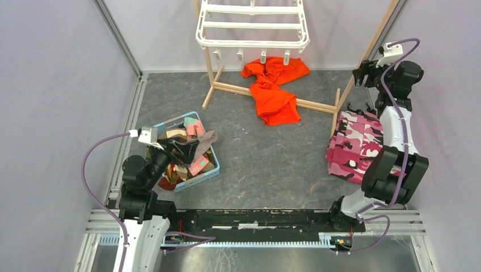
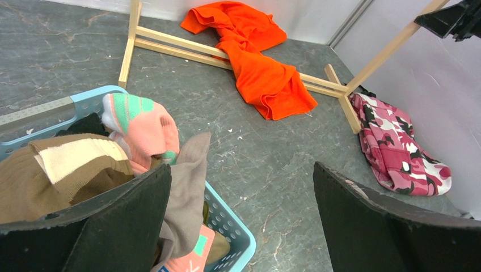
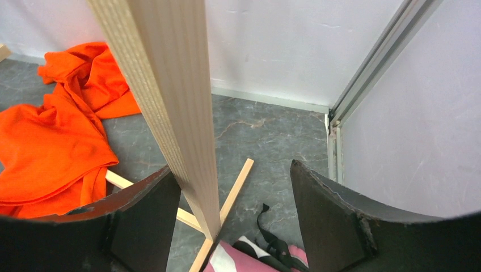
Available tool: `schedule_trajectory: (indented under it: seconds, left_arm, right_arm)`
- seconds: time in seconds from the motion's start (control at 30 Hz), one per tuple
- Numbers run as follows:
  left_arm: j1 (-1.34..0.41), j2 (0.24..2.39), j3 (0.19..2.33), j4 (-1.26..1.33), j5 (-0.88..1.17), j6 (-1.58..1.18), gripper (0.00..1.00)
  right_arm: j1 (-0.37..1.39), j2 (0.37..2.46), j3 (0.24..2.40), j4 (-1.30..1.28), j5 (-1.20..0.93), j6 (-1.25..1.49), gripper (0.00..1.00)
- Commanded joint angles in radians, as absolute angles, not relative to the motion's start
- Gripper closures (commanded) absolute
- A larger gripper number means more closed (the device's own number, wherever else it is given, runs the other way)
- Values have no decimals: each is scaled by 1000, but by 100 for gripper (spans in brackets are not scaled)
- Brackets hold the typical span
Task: Clip the socks to the hanger
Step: Move the clothesline to the corner of the board.
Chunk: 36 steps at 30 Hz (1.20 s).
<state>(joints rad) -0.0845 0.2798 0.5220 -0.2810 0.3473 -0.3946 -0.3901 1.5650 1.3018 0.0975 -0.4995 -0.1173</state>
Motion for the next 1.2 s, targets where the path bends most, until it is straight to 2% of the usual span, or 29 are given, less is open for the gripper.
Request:
schedule_trajectory:
  seconds: [0.0, 0.2, 0.43, 0.57, 0.83, 0.87, 0.93, 0.97, 1.17]
  left_arm:
    - [-74, 286, 522, -241, 369, -351, 0]
    - [-72, 280, 522, -241, 377, -352, 0]
    - [-72, 272, 522, -241, 385, -357, 0]
    - [-72, 272, 526, -241, 393, -366, 0]
    - [-74, 294, 558, -252, 414, -407, 0]
    - [-74, 302, 575, -264, 425, -413, 1]
    - [-74, 322, 615, -287, 458, -420, 0]
    - [-74, 327, 632, -299, 468, -429, 0]
    - [-74, 359, 651, -301, 538, -545, 0]
  right_arm:
    - [-417, 1566, 1374, 155, -454, -106, 22]
    - [-478, 1477, 1267, 153, -614, -118, 2]
    - [-559, 1247, 1033, 107, -742, -207, 2]
    - [-599, 1116, 983, -91, -868, -335, 2]
    - [-603, 890, 921, -483, -1273, -608, 2]
    - [-603, 887, 929, -630, -1379, -741, 2]
    - [-603, 917, 979, -1060, -1468, -1222, 2]
    - [-597, 937, 997, -1198, -1503, -1339, 2]
    - [-506, 1001, 974, -1255, -1510, -1427, 2]
